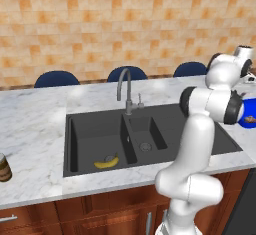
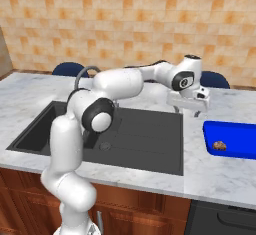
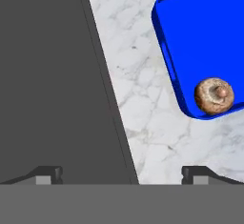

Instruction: Pick up all produce items and place them in the sink. Turn on the sink faucet to wash them. Then turn the sink off and put them in the tray.

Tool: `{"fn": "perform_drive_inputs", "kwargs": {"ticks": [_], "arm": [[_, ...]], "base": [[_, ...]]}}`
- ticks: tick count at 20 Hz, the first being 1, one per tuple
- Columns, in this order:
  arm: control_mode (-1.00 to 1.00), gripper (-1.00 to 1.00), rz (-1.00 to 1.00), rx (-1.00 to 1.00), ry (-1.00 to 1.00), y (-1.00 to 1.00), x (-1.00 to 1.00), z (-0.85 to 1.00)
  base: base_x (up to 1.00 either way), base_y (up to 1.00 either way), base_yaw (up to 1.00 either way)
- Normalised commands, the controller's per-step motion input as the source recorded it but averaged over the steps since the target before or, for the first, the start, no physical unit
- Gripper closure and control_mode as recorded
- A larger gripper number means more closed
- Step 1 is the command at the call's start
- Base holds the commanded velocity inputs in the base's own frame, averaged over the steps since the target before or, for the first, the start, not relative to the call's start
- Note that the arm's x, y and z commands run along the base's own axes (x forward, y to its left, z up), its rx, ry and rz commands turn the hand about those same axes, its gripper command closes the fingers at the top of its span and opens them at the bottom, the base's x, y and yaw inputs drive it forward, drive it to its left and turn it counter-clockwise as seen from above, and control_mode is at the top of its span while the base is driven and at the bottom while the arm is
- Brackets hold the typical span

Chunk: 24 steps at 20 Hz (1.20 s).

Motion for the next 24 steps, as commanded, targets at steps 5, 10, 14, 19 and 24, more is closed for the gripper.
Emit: {"fn": "perform_drive_inputs", "kwargs": {"ticks": [5,10,14,19,24], "arm": [[-1.0,-1.0,0.08,-0.05,0.04,0.92,-0.29,0.05],[-1.0,-1.0,0.07,-0.03,0.05,0.98,-0.24,0.04],[-1.0,-1.0,0.05,-0.01,0.05,1.0,-0.24,0.11],[-1.0,-1.0,0.05,0.0,0.06,1.0,-0.27,0.14],[-1.0,-1.0,0.08,0.0,0.03,0.86,-0.43,0.04]], "base": [[0.0,0.0,0.0],[0.0,0.0,0.0],[0.0,0.0,0.0],[0.0,0.0,0.0],[0.0,0.0,0.0]]}}
